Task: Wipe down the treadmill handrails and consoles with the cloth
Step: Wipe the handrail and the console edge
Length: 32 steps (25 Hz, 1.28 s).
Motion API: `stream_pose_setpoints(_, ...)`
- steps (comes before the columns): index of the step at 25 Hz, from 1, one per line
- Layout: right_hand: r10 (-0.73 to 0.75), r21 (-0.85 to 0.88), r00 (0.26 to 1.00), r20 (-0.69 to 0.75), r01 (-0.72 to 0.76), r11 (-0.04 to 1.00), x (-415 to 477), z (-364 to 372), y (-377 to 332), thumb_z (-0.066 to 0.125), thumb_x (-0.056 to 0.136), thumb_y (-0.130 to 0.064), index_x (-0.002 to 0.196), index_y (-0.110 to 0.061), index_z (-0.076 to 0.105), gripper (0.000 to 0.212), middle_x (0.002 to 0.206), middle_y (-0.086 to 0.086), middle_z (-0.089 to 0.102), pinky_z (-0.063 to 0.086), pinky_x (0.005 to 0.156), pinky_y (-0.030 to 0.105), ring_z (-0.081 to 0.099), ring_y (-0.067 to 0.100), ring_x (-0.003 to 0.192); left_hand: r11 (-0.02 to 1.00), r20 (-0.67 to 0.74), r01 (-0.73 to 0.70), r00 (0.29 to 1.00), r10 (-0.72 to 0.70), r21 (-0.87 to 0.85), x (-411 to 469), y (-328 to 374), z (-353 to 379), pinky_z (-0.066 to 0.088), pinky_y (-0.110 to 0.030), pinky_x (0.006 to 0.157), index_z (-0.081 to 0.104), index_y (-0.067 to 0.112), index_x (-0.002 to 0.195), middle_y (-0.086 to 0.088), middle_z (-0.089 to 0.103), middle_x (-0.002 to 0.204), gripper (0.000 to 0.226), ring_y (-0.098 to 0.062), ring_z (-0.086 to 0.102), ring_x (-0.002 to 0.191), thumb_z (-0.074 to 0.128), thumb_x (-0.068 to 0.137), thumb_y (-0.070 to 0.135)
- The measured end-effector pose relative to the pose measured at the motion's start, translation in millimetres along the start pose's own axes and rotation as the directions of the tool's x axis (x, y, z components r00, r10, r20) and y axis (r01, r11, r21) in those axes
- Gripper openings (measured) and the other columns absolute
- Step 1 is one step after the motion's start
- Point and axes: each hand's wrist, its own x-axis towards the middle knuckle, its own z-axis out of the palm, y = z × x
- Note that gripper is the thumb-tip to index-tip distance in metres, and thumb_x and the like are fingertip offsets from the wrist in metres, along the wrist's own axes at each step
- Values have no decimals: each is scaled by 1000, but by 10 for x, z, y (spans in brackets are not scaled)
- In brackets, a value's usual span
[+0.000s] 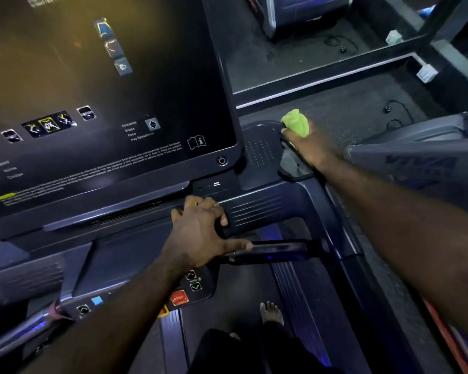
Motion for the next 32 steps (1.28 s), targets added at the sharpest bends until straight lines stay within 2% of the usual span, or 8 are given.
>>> stream_pose_setpoints(6, 117, -165, 990, -80, -129, 978, -863, -102, 391, 53, 90, -78, 150, -18, 47, 85, 144, 22, 59, 42, 106, 45, 55, 41, 132, 999, -50, -14, 999, 11, -52, -2, -12, 37, 28, -46, 92, 55, 33, 81, 22, 52, 102, 79, -8, 29, 115, 61, 49, 105)
stream_pose_setpoints(11, 118, -316, 983, -140, -157, 936, -1577, -155, 600, 55, 85, -81, 148, -15, 38, 92, 140, 23, 59, 48, 98, 50, 60, 45, 124, 999, -34, -42, 999, 42, -6, -46, 28, -1, 33, -51, 91, 59, 30, 81, 16, 57, 98, 74, -14, 31, 119, 60, 59, 101)
stream_pose_setpoints(14, 63, -449, 983, -171, -135, 883, -2018, -113, 718, 62, 83, -75, 148, -17, 32, 93, 135, 21, 60, 51, 92, 49, 64, 43, 117, 940, -13, -190, 979, 202, 283, -52, 28, 8, 26, -57, 104, 71, 31, 87, 12, 64, 96, 78, -15, 42, 125, 29, 83, 97)
stream_pose_setpoints(17, 5, -569, 976, -219, -132, 812, -2427, -42, 868, 67, 83, -69, 157, -15, 22, 103, 138, 24, 52, 54, 87, 48, 61, 42, 115, 860, 210, -374, 925, 317, 348, -97, 33, 25, 23, -51, 118, 69, 33, 106, 3, 73, 105, 100, -18, 57, 123, -7, 82, 94)
stream_pose_setpoints(22, -145, -739, 979, -143, -8, 674, -3057, 38, 1151, 83, 78, -46, 163, -18, 20, 110, 153, 28, 36, 49, 103, 55, 47, 45, 128, 757, 274, -453, 891, 362, 471, -278, 53, 84, 18, -53, 124, 54, 26, 122, -6, 73, 117, 60, -24, 62, 122, 30, 100, 77)
stream_pose_setpoints(25, -275, -587, 954, -121, 154, 794, -3261, 19, 1152, 82, 80, -36, 161, -24, 31, 96, 152, 23, 42, 38, 114, 56, 43, 43, 139, 775, 245, -433, 901, 358, 460, -327, 37, 82, 21, -52, 123, 55, 24, 122, -9, 71, 120, 59, -26, 61, 124, 36, 100, 75)
stream_pose_setpoints(28, -312, -394, 948, -68, 262, 881, -3203, 30, 991, 67, 95, -51, 164, -29, 24, 84, 159, 14, 42, 24, 125, 54, 36, 34, 149, 778, 214, -436, 900, 380, 452, -318, 26, 100, 22, -51, 124, 56, 23, 125, -9, 70, 119, 62, -26, 60, 124, 48, 94, 77)
stream_pose_setpoints(32, -411, -666, 890, 197, 429, 611, -2784, 227, 820, 65, 87, -66, 167, -28, 10, 104, 156, 16, 46, 13, 129, 51, 41, 28, 149, 809, 172, -433, 901, 397, 398, -271, -48, 137, 20, -47, 125, 58, 26, 124, -4, 69, 110, 61, -23, 56, 121, 70, 81, 68)
